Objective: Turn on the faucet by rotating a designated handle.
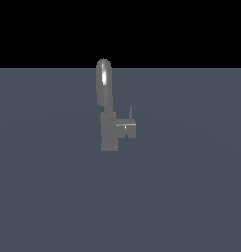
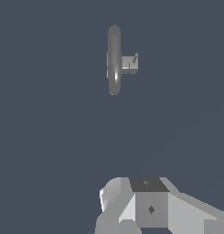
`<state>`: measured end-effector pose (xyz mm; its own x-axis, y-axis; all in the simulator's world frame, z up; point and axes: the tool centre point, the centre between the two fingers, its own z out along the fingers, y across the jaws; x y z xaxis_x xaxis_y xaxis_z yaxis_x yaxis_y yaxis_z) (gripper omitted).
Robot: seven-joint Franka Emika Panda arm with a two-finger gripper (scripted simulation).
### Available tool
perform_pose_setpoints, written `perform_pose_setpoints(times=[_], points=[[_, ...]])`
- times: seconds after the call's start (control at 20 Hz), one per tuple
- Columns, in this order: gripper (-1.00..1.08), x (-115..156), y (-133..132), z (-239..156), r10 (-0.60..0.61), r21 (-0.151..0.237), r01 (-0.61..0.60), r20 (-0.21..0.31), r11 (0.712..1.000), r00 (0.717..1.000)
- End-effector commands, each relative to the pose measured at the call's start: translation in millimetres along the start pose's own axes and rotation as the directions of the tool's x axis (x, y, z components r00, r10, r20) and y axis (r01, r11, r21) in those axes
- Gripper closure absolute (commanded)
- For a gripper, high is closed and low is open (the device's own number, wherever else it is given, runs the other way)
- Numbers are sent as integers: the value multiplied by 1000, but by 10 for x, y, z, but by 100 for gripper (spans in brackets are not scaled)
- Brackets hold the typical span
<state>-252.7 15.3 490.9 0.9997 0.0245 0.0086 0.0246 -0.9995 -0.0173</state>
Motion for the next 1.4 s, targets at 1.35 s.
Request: perform_pose_setpoints(times=[1.35], points=[[108, 948, 69, 262, 204, 188, -254, 250, 949, 947]])
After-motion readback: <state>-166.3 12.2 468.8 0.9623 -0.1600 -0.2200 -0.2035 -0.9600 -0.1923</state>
